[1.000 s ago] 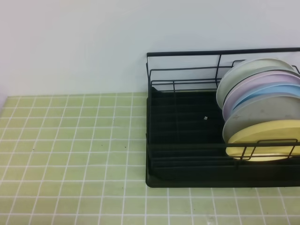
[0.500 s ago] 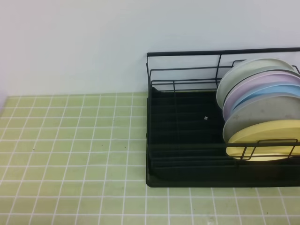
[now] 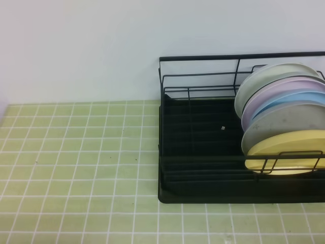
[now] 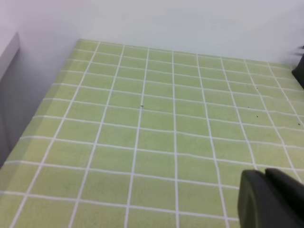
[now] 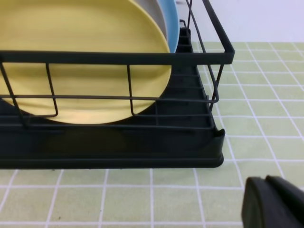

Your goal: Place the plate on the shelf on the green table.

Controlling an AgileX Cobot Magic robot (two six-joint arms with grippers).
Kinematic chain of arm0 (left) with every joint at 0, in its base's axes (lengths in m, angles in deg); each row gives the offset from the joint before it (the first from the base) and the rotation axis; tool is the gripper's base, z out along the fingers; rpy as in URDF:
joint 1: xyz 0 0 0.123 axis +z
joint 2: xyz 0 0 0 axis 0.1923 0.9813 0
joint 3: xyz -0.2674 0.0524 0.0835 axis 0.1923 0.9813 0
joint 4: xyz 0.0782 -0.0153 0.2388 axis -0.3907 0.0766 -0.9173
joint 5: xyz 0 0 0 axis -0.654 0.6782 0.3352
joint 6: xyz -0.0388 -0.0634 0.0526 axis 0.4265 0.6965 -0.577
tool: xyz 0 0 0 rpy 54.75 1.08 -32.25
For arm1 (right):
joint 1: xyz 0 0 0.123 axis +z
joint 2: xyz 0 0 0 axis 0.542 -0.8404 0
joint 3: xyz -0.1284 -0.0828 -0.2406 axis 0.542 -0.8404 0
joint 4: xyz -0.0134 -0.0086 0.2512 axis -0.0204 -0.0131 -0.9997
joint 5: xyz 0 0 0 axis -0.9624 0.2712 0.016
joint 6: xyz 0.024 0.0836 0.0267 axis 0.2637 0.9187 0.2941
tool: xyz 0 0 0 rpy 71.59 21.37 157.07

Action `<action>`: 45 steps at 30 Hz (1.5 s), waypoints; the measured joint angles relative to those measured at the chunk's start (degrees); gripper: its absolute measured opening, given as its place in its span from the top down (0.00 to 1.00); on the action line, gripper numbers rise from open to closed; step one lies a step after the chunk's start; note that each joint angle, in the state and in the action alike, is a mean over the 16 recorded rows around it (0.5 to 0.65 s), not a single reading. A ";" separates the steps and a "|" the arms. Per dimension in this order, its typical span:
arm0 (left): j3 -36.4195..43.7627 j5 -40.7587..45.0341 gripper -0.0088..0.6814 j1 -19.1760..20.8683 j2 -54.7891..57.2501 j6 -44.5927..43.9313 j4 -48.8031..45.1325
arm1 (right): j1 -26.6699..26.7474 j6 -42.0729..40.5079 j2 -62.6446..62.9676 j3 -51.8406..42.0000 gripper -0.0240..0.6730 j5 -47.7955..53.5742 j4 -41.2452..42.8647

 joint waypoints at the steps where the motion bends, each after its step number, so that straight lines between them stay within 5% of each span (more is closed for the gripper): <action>1: 0.00 0.00 0.99 0.00 0.00 0.00 0.00 | 0.00 0.00 0.00 0.00 0.97 0.00 0.00; 45: 0.00 0.00 0.99 0.00 0.00 -0.01 0.00 | 0.00 0.05 0.00 0.08 0.97 0.18 -0.04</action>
